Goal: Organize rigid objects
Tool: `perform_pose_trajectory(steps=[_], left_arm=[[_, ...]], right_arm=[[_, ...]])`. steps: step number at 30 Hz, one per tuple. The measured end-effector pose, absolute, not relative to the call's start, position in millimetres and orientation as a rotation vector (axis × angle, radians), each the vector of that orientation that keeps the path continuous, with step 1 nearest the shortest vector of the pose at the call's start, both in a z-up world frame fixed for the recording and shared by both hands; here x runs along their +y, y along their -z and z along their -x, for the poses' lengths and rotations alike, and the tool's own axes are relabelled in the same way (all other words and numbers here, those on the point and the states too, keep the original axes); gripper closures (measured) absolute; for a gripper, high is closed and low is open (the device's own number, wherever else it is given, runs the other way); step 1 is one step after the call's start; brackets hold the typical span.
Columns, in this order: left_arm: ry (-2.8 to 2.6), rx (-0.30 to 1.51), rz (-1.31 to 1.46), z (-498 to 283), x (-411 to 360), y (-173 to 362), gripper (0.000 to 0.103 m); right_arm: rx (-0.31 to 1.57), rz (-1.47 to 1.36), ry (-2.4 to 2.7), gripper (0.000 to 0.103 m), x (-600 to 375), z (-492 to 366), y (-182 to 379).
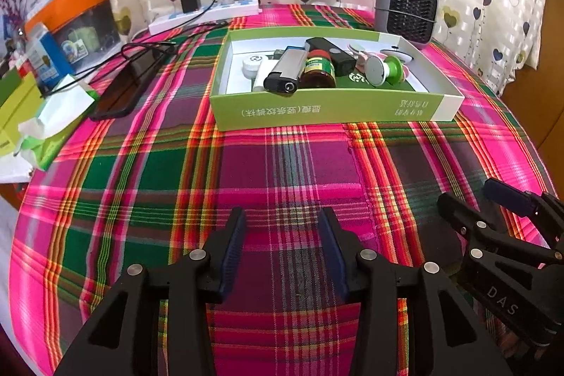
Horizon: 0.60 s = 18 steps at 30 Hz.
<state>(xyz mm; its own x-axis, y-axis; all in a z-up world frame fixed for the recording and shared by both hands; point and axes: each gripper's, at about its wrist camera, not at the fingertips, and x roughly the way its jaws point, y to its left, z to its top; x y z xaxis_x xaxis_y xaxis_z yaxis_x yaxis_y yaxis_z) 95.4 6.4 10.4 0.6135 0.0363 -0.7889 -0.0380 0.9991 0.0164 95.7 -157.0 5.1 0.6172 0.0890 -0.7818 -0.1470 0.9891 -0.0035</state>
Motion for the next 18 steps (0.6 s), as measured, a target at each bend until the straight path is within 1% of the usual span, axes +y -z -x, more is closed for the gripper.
perform_pose_trajectory(steps=[18], left_arm=[[-0.042, 0.909, 0.003, -95.3, 6.4, -10.3, 0.061]], right_arm=[[0.896, 0.068, -0.136, 0.038, -156.6, -95.7, -5.0]])
